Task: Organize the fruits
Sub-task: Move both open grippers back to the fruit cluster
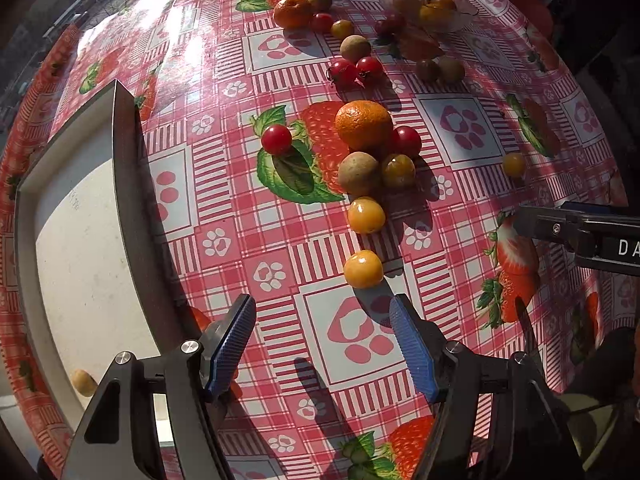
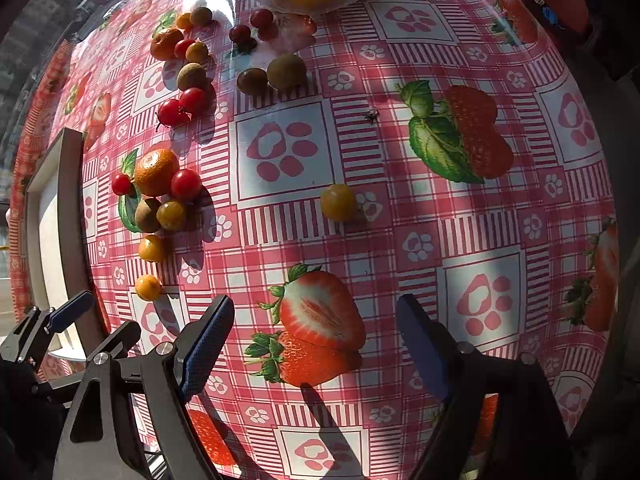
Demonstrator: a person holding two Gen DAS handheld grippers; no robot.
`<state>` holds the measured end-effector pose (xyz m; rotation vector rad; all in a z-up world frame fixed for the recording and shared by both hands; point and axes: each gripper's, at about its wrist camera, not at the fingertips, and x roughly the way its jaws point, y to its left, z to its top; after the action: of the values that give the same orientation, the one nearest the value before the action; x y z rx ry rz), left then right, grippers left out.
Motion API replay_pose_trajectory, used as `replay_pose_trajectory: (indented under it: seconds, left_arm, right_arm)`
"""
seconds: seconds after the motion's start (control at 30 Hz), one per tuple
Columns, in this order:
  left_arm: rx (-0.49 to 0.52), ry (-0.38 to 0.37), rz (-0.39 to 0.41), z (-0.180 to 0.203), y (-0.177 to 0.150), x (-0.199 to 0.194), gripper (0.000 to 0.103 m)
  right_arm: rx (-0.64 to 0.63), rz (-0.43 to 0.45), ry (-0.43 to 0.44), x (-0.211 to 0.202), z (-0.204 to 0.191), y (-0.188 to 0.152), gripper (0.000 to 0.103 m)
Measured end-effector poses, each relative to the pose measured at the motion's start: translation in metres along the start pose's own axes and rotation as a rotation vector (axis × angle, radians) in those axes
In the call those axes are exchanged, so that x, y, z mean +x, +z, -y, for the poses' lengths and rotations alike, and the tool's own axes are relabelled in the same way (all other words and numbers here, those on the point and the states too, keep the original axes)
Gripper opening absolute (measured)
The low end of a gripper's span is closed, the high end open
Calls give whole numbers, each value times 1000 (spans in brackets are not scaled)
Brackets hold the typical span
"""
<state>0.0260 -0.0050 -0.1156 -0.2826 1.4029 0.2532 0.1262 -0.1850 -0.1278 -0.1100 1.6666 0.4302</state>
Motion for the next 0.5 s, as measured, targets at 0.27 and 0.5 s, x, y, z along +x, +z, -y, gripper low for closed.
replay_pose_trajectory:
  seconds: [0.27,0.5]
  left_arm:
    - [-50,39,-16,6,6,19,71]
    - [-63,54,-14,14,9,25,70]
  right_arm:
    - [-50,35,-30,11,12,25,85]
    - [-118,51,-50,24,6,40,72]
